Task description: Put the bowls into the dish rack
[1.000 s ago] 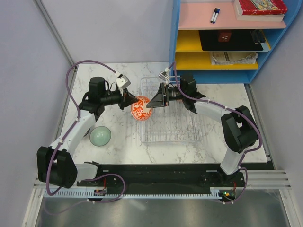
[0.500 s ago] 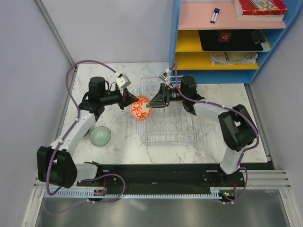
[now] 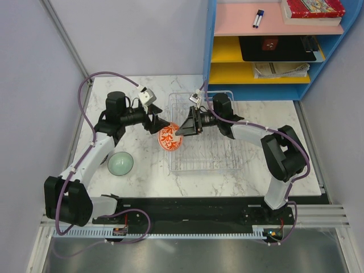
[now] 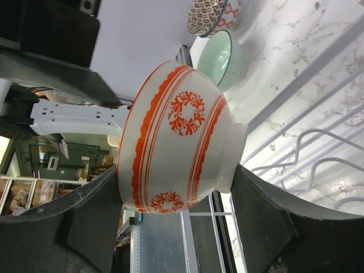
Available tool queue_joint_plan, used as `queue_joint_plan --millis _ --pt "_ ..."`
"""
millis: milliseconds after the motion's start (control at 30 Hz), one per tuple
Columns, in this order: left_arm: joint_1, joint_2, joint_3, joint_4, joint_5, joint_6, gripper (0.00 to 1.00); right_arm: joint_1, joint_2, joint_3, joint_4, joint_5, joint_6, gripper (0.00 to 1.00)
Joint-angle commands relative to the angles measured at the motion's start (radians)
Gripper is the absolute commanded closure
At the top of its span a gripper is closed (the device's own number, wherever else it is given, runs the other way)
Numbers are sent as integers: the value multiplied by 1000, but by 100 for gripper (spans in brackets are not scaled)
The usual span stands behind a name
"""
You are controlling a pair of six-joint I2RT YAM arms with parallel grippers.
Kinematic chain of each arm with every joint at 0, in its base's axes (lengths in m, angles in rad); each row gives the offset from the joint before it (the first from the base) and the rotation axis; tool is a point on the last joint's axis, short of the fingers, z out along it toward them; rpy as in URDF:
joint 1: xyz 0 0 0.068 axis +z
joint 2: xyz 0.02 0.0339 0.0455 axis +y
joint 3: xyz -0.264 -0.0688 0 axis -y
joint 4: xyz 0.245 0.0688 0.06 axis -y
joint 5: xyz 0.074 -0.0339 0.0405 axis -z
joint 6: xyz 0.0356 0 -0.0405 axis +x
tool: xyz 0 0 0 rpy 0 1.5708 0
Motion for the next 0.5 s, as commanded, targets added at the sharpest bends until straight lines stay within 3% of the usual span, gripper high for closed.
queue_joint_plan --millis 0,67,267,467 --pt "24 -65 2 42 18 -7 9 -1 -24 58 -118 27 -136 100" --pt "45 -93 -4 30 26 -10 0 -3 -22 73 -159 47 -186 100" --pt "191 -172 -28 -15 64 -9 0 -6 -34 104 -274 129 -275 100" --pt "415 -234 -111 -85 84 45 0 -18 -44 159 -395 215 -387 100"
